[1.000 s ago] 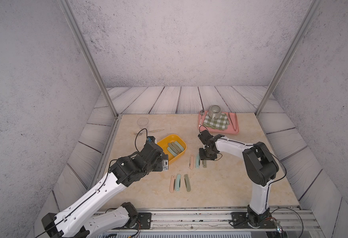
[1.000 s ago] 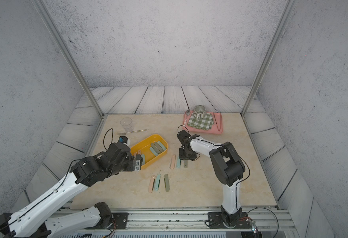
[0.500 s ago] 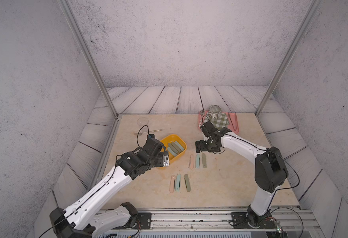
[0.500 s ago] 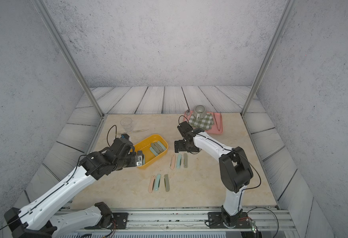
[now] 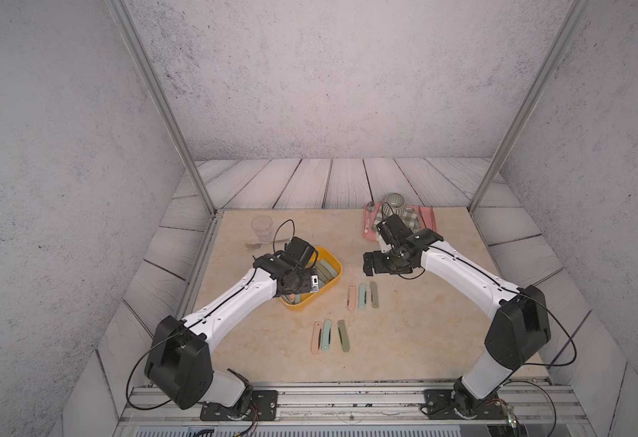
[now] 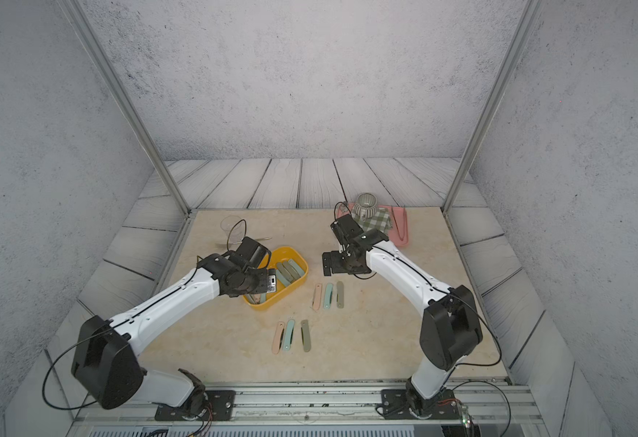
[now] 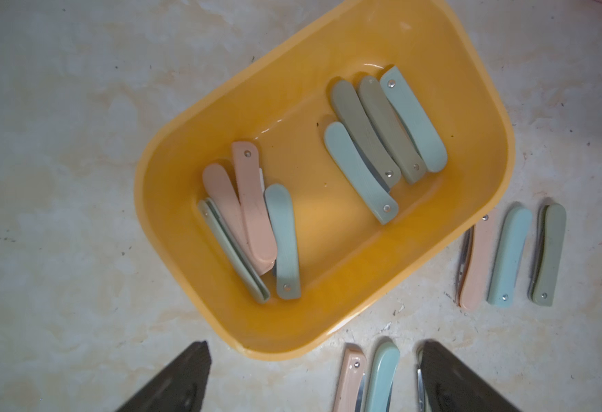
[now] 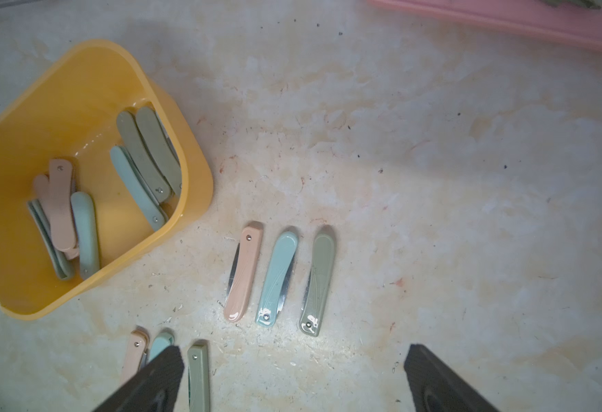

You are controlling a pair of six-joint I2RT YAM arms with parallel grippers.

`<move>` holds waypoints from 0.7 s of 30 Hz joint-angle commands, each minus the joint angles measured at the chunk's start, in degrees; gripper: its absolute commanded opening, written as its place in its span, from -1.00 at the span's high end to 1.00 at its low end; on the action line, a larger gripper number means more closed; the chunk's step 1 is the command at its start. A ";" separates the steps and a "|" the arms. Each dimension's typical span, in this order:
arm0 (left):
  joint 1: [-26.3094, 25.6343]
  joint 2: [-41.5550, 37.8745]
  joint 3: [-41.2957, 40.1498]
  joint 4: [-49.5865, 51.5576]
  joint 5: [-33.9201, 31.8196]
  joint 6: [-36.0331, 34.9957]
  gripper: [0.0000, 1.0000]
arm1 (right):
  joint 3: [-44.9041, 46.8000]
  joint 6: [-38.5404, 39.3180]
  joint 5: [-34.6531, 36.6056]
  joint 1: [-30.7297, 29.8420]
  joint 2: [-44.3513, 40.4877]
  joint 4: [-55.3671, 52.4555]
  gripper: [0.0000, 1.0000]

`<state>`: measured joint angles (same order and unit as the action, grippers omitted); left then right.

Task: Take the fruit knife out of the storage box
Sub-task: Place the fruit knife at the center of the board, then pick up the fruit knife from the storage box.

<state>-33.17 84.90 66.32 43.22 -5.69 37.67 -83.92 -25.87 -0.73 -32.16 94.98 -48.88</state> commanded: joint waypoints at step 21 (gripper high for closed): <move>4.36 23.54 8.45 -1.66 1.42 1.15 -0.38 | 0.29 4.39 -5.36 2.96 -1.61 -1.84 -0.98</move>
<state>-29.26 107.39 74.74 40.16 -2.20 37.52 -83.94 -22.68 -4.64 -30.02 94.19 -49.95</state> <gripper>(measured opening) 0.691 0.989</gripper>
